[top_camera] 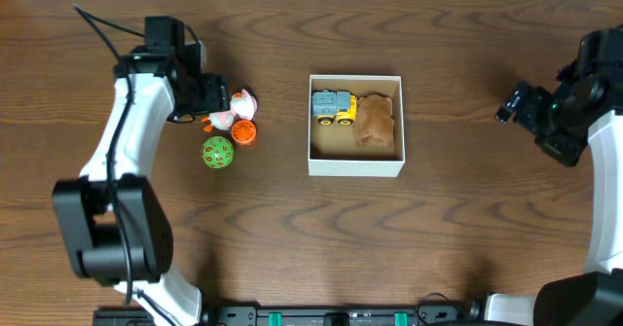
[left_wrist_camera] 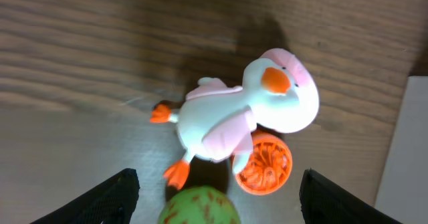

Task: Pack container
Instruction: 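Reach the left gripper to the white duck toy and grasp it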

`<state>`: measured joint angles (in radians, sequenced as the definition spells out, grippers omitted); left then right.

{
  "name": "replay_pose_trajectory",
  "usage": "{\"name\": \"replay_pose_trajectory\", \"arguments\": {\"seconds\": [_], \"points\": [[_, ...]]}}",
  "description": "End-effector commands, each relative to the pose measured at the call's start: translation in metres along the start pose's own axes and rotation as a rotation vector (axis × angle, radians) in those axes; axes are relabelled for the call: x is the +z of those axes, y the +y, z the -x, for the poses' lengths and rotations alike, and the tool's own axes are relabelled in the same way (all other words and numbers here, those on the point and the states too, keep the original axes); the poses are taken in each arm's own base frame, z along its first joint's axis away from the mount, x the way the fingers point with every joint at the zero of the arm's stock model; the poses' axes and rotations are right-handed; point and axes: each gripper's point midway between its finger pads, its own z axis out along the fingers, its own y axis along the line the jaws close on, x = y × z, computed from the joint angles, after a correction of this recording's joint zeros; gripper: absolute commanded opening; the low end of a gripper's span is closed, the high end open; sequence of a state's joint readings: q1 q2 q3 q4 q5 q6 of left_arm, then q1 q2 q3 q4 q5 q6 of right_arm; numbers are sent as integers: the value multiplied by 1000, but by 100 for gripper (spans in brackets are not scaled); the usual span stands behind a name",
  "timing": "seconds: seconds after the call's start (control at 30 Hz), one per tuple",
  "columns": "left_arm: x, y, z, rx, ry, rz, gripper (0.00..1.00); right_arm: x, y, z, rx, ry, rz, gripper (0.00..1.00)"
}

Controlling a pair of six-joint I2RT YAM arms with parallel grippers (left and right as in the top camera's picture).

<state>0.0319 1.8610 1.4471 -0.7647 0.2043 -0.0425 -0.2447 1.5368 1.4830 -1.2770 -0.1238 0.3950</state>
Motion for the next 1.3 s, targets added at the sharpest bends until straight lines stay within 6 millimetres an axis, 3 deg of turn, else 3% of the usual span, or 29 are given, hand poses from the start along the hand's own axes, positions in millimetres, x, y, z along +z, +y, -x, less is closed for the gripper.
{"name": "replay_pose_trajectory", "arguments": {"seconds": [0.0, 0.17, 0.4, 0.57, 0.63, 0.7, 0.83, 1.07, 1.17, 1.27], "points": [[17, -1, 1, 11, 26, -34, 78, 10, -5, -7, 27, 32, -2, 99], [39, 4, 0, 15, 51, -31, 76, 21, -9, -13, 31, 55, -12, 99], [61, 8, -5, 62, 81, -30, 52, 22, -9, -14, 30, 56, -13, 99], [66, 9, -9, 73, 99, -30, 47, 22, -9, -14, 31, 56, -13, 99], [65, 9, -9, 85, 99, -31, 31, 22, -9, -14, 31, 58, -13, 99], [59, 8, -6, 89, 85, -32, 27, 22, -9, -15, 31, 61, -15, 99], [26, 1, 13, 105, -8, -36, 23, 22, -10, -16, 32, 65, -16, 99], [-83, -25, 52, 162, -288, -54, 13, 22, -10, -17, 33, 71, -18, 99], [-126, -49, 50, 212, -376, -80, 10, 22, -10, -18, 33, 72, -19, 99], [-154, -90, 32, 300, -409, -135, 10, 22, -10, -17, 33, 70, -18, 99]]}}
